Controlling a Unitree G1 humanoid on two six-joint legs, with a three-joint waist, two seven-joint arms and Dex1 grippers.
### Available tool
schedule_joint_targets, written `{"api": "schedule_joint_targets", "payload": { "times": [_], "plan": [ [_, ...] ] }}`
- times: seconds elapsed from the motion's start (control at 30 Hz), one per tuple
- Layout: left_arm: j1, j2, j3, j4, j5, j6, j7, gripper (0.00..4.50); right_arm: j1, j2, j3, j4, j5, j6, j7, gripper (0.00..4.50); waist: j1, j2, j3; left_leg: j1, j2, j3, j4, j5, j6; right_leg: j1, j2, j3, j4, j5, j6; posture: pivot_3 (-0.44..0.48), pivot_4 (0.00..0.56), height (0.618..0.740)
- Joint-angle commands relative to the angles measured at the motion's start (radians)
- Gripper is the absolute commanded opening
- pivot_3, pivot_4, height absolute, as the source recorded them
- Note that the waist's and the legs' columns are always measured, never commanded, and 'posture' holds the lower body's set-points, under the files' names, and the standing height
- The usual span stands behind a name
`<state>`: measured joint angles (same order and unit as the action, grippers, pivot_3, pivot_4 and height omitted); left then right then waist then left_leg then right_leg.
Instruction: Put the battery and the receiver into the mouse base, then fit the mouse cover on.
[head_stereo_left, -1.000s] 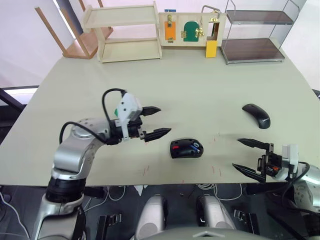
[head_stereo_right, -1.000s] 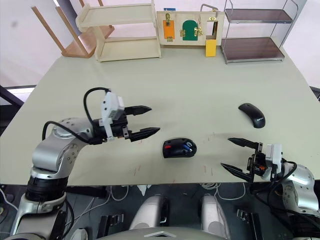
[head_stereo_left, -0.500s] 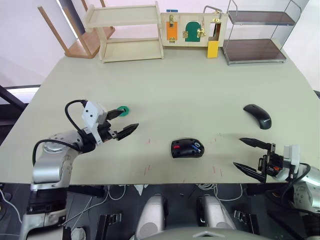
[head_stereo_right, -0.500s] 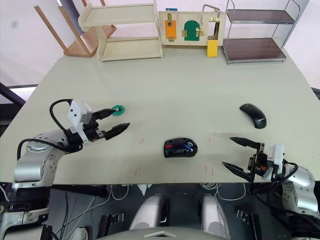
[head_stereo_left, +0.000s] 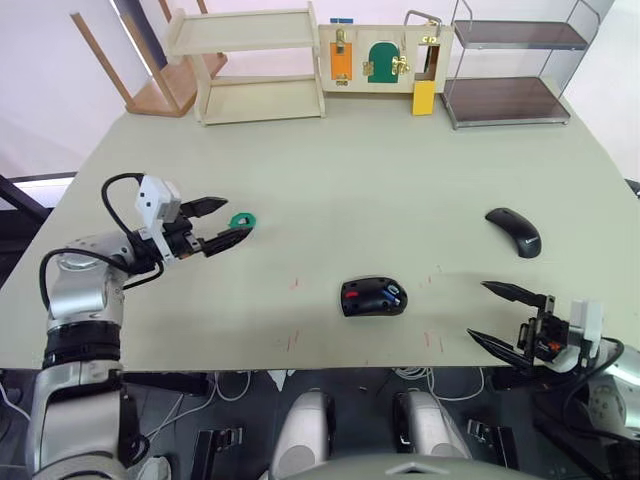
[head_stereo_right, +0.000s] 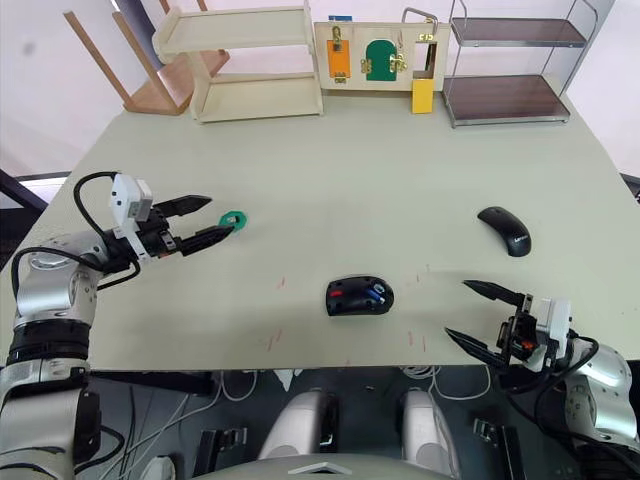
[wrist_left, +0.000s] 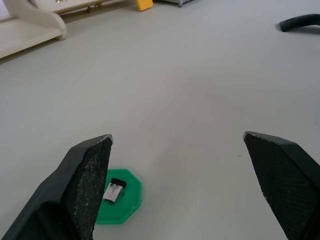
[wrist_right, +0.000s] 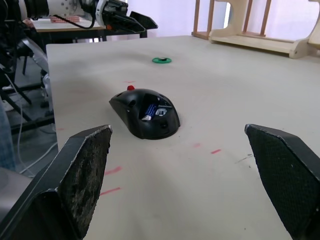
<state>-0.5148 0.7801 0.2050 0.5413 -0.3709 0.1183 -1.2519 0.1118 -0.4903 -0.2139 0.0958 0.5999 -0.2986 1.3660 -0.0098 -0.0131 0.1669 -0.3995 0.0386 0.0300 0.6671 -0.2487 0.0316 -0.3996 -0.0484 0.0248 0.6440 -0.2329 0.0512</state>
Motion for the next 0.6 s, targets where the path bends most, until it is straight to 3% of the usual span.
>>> {"api": "schedule_joint_targets", "payload": {
  "times": [0.03, 0.2, 0.6],
  "plan": [
    [-0.072, 0.014, 0.019, 0.113, -0.006, -0.1, -0.08, 4.45, -0.015, -0.003, -0.047, -0.038, 0.026, -0.024, -0.029, 4.5, 0.0, -0.001, 0.0, 0.0, 0.0, 0.0, 0.0, 0.0, 0.0, 0.0, 0.0, 0.0, 0.0, 0.0, 0.0, 0.0, 0.15, 0.74],
    [-0.117, 0.059, -0.01, 0.293, 0.052, -0.182, -0.149, 4.45, -0.069, -0.011, -0.007, -0.049, -0.007, 0.008, -0.058, 4.5, -0.005, -0.001, 0.001, -0.001, 0.0, 0.001, 0.0, 0.0, 0.0, -0.002, 0.0, 0.0, 0.001, 0.0, 0.0, 0.0, 0.15, 0.74],
    [-0.242, 0.054, -0.018, 0.521, 0.121, -0.307, -0.197, 4.45, -0.118, 0.034, 0.093, -0.133, -0.045, 0.081, -0.159, 4.5, 0.005, -0.003, 0.001, -0.01, 0.0, 0.001, 0.002, 0.0, 0.0, -0.011, 0.0, 0.001, 0.004, 0.002, 0.004, 0.0, 0.15, 0.74]
  ]
}}
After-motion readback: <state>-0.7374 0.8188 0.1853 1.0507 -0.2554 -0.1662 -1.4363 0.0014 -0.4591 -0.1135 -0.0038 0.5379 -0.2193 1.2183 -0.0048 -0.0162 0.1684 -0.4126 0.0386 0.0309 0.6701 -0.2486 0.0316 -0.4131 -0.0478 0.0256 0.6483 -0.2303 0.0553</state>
